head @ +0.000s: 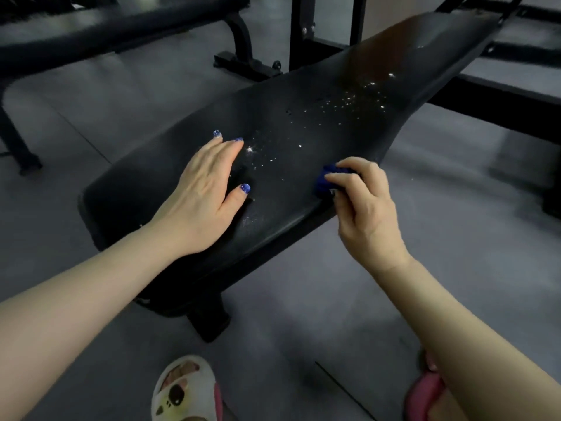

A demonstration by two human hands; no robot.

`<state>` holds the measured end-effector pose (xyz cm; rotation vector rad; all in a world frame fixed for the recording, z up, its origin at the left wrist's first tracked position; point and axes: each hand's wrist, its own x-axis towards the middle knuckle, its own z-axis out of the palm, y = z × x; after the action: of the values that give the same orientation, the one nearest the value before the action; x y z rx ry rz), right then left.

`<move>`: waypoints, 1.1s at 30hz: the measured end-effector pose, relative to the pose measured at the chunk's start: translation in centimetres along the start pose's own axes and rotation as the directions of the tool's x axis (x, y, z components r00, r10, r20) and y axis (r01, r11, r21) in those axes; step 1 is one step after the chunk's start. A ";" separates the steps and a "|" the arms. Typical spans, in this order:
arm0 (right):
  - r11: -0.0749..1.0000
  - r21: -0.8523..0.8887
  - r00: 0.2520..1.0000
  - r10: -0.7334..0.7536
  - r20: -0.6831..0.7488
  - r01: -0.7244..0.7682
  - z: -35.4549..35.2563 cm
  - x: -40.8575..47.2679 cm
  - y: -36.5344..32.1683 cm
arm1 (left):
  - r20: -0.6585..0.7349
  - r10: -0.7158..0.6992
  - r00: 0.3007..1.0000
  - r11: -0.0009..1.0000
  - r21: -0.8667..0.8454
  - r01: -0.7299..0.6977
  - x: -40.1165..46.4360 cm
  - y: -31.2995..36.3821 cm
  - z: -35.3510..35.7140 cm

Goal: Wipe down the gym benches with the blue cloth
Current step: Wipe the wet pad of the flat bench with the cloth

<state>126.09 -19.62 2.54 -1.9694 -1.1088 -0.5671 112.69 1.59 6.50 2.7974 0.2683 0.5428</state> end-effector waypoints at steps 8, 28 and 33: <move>0.973 0.187 0.990 -0.140 -0.004 0.138 2.8 -2.9 -3.9 | 0.059 -0.008 0.998 0.995 0.103 0.002 -0.1 0.5 -0.5; 0.760 0.628 0.763 0.503 -0.405 -0.168 6.3 -0.5 2.4 | 0.065 0.000 0.998 0.999 0.035 -0.002 12.7 4.2 6.6; 0.552 0.764 0.627 0.735 -0.257 -0.333 4.6 4.5 9.5 | 0.062 0.027 0.998 1.000 0.010 -0.027 12.3 4.8 6.5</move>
<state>136.59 -16.58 -1.01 -1.2555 -0.1687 -0.2826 127.03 -1.58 6.30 2.8261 0.2212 0.4617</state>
